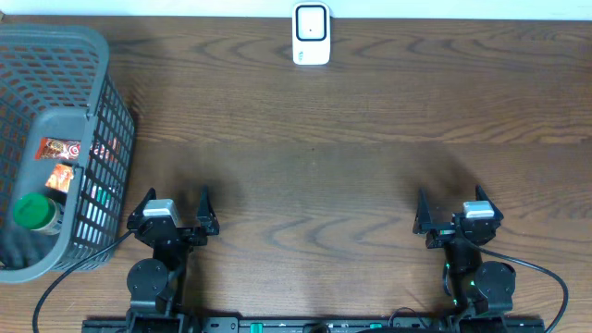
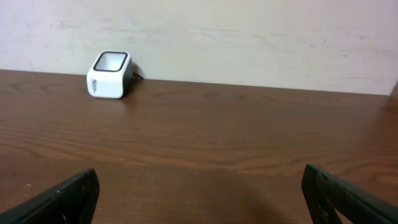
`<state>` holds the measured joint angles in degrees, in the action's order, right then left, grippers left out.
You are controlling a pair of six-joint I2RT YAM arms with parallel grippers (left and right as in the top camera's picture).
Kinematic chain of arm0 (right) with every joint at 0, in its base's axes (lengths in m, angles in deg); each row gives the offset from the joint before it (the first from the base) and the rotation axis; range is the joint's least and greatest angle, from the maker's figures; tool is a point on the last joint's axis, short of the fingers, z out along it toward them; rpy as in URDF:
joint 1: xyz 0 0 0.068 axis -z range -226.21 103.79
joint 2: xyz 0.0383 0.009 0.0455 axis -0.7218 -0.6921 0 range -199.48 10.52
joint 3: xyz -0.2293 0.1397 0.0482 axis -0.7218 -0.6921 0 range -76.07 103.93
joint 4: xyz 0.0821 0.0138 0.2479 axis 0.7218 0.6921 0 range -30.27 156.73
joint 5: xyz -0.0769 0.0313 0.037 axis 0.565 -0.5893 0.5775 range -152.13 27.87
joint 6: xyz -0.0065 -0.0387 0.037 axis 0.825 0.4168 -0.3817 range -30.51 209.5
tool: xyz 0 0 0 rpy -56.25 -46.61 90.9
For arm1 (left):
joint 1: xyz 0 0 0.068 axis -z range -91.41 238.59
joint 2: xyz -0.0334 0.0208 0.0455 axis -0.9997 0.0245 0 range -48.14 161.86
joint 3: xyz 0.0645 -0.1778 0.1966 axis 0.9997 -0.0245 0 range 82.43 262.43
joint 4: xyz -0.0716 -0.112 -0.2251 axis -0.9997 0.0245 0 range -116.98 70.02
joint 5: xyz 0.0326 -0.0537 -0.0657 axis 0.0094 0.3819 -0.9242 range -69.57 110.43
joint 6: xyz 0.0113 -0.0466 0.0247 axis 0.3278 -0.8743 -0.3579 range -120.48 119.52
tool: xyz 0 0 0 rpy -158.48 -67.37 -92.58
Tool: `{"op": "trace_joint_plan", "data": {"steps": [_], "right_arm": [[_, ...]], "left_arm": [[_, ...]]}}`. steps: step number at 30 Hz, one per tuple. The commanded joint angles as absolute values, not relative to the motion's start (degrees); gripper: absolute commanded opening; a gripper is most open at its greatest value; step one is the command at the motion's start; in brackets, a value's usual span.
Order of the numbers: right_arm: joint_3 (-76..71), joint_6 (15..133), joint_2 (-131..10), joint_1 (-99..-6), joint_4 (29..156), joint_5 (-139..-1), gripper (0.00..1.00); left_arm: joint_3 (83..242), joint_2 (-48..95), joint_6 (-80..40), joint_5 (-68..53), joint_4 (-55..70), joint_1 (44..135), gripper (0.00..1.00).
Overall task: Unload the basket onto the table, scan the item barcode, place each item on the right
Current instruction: 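Reach the left gripper into the grey basket toward the green-lidded jar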
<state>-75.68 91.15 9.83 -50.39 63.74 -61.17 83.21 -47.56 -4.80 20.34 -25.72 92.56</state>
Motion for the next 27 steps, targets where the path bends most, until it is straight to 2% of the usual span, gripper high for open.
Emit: {"op": "trace_joint_plan", "data": {"steps": [1, 27], "right_arm": [[-75.75, 90.18, 10.14, -49.89, 63.92, -60.72, 0.99], [-75.75, 90.18, 10.14, -49.89, 63.92, -60.72, 0.99]], "left_arm": [[82.66, -47.89, -5.08, 21.49, -22.79, 92.8, 0.98], [82.66, -47.91, -4.65, 23.05, -23.99, 92.8, 0.98]]}}
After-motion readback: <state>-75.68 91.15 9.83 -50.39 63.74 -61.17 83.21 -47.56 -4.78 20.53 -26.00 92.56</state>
